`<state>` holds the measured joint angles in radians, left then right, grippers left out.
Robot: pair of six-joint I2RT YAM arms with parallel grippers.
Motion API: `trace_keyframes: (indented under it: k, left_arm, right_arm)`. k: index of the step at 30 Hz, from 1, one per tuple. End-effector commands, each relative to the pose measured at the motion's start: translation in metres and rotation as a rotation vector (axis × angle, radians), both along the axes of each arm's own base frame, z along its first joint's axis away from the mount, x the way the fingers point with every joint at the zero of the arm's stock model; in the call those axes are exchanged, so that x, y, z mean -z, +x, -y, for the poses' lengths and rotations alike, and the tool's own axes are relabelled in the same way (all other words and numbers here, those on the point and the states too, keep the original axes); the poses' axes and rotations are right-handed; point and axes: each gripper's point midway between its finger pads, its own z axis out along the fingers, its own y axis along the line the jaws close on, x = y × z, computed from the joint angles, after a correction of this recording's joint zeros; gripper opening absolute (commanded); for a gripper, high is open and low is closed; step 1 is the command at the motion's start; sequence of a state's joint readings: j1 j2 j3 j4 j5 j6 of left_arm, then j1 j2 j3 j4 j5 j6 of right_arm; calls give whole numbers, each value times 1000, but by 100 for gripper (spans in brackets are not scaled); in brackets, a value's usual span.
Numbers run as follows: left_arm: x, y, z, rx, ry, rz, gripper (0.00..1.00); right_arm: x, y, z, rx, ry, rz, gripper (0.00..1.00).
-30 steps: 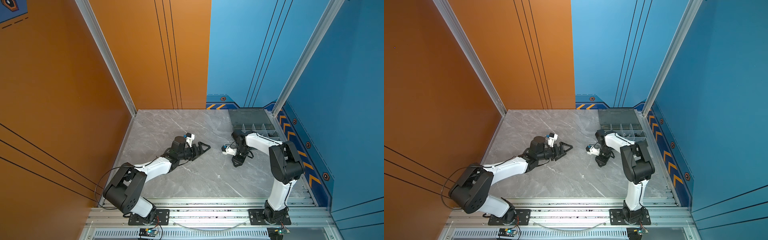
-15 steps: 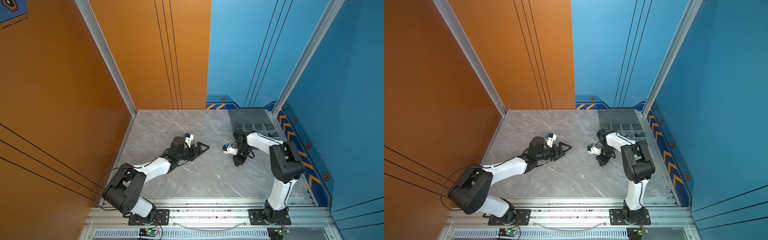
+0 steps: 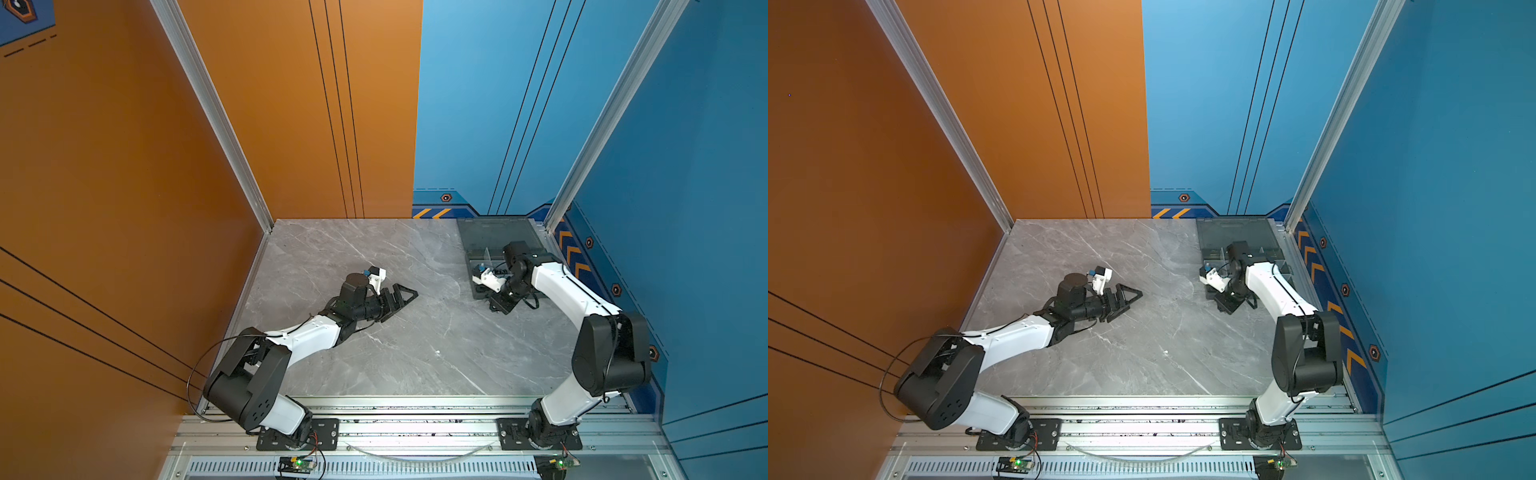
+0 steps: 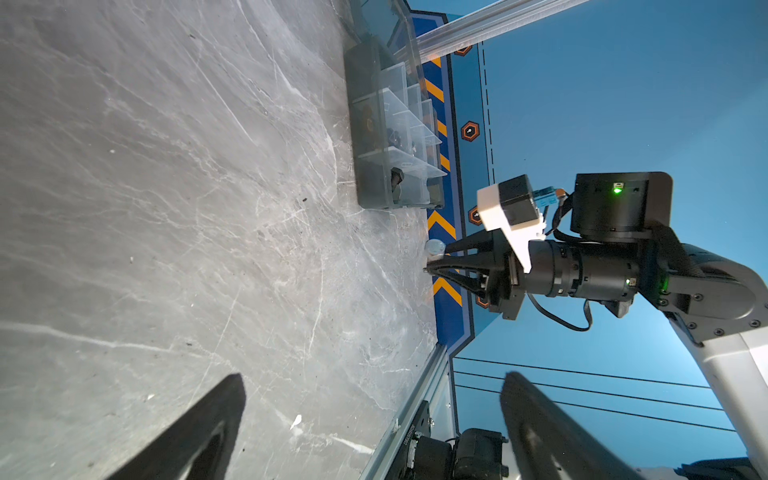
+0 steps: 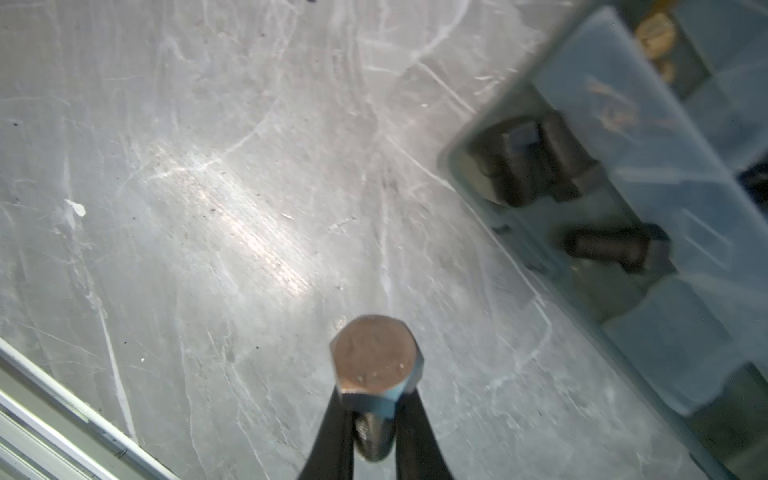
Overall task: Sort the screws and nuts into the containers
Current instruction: 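Lift the silver bolt and carry it over the organizer box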
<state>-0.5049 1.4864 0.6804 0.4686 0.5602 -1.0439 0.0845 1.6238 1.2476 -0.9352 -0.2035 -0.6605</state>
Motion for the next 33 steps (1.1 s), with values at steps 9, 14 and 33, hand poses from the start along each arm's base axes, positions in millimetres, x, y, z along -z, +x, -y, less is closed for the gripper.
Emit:
trace_keyframes:
  k: [9, 14, 33]
  left_arm:
    - [-11, 3, -3, -4, -5, 47, 98]
    - [-11, 5, -2, -6, -5, 47, 98]
    - [-8, 21, 5, -9, 6, 29, 98]
  right_arm:
    - [-28, 40, 110, 278, -153, 119, 0]
    - [-22, 64, 146, 366, -188, 128, 0]
    - [9, 112, 159, 296, -246, 102, 0]
